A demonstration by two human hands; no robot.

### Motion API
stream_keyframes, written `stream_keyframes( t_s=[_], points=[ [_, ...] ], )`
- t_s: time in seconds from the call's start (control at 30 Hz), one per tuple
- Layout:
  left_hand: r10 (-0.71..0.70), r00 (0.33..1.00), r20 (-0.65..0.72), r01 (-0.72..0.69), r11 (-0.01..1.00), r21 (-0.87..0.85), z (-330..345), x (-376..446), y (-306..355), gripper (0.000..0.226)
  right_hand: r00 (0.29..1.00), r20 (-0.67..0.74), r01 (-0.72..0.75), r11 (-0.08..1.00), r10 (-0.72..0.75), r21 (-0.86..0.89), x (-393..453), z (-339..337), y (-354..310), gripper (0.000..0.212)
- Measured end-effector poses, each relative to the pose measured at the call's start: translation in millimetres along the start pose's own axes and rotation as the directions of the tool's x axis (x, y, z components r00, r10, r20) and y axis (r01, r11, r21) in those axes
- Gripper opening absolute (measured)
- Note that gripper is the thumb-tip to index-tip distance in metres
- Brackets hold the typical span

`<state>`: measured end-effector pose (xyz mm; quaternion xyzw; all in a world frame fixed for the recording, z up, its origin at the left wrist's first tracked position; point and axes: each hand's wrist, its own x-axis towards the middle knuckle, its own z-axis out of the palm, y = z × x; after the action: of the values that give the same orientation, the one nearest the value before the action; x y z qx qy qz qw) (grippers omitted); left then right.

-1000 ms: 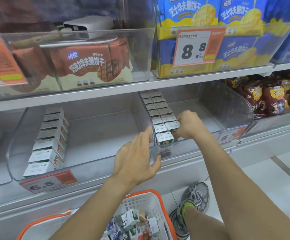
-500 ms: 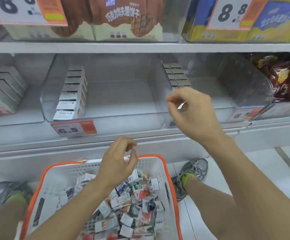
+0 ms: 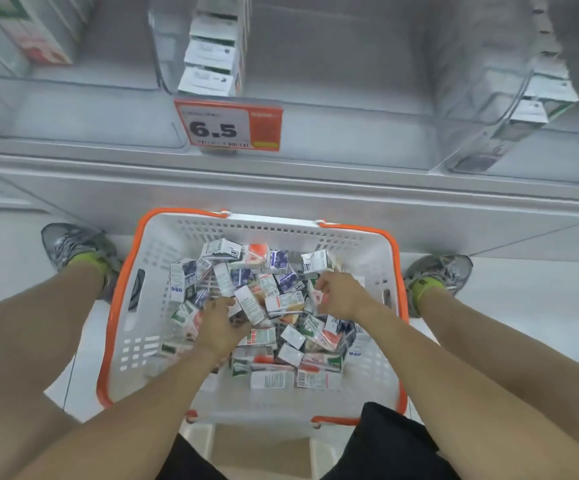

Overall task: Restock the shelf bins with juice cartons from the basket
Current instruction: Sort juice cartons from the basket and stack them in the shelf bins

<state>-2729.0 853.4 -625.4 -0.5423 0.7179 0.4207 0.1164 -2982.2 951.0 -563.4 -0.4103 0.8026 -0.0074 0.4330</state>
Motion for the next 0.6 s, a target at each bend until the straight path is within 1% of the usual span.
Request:
stream_keyframes(
  t_s=[0.1, 0.2, 0.3, 0.33, 0.43, 0.47, 0.53, 0.6],
  points=[
    [-0.053, 0.997, -0.061, 0.050, 0.998, -0.042, 0, 7, 14, 0.069, 0.996, 0.084, 0.035, 0.984, -0.021, -0.172, 13, 21, 0, 0.050],
    [-0.138, 0.986, -0.095, 0.134, 0.990, -0.042, -1, 17, 26, 0.073, 0.993, 0.118, 0.002, 0.977, 0.024, -0.215, 16, 32, 5, 0.059],
    [-0.182, 0.979, -0.097, 0.187, 0.981, 0.048, 2, 25, 33, 0.083, 0.997, 0.082, 0.029, 0.968, -0.009, -0.249, 19, 41, 5, 0.059],
    [-0.191, 0.977, -0.098, 0.198, 0.978, 0.065, 4, 27, 34, 0.085, 0.997, 0.070, 0.045, 0.965, -0.027, -0.260, 21, 43, 3, 0.062],
    [-0.222, 0.969, -0.108, 0.226, 0.974, 0.023, 5, 31, 35, 0.080, 0.996, 0.045, 0.084, 0.963, -0.075, -0.257, 34, 49, -7, 0.075],
    [-0.235, 0.966, -0.107, 0.236, 0.972, -0.007, 4, 31, 36, 0.074, 0.996, 0.045, 0.088, 0.964, -0.079, -0.253, 39, 51, -11, 0.074],
    [-0.225, 0.970, -0.095, 0.218, 0.973, -0.079, 3, 30, 41, 0.062, 0.994, 0.045, 0.105, 0.957, -0.097, -0.269, 46, 56, -17, 0.064],
    [-0.167, 0.983, -0.078, 0.154, 0.978, -0.144, 3, 27, 45, 0.060, 0.995, 0.022, 0.103, 0.951, -0.101, -0.292, 48, 62, -19, 0.055]
  ],
)
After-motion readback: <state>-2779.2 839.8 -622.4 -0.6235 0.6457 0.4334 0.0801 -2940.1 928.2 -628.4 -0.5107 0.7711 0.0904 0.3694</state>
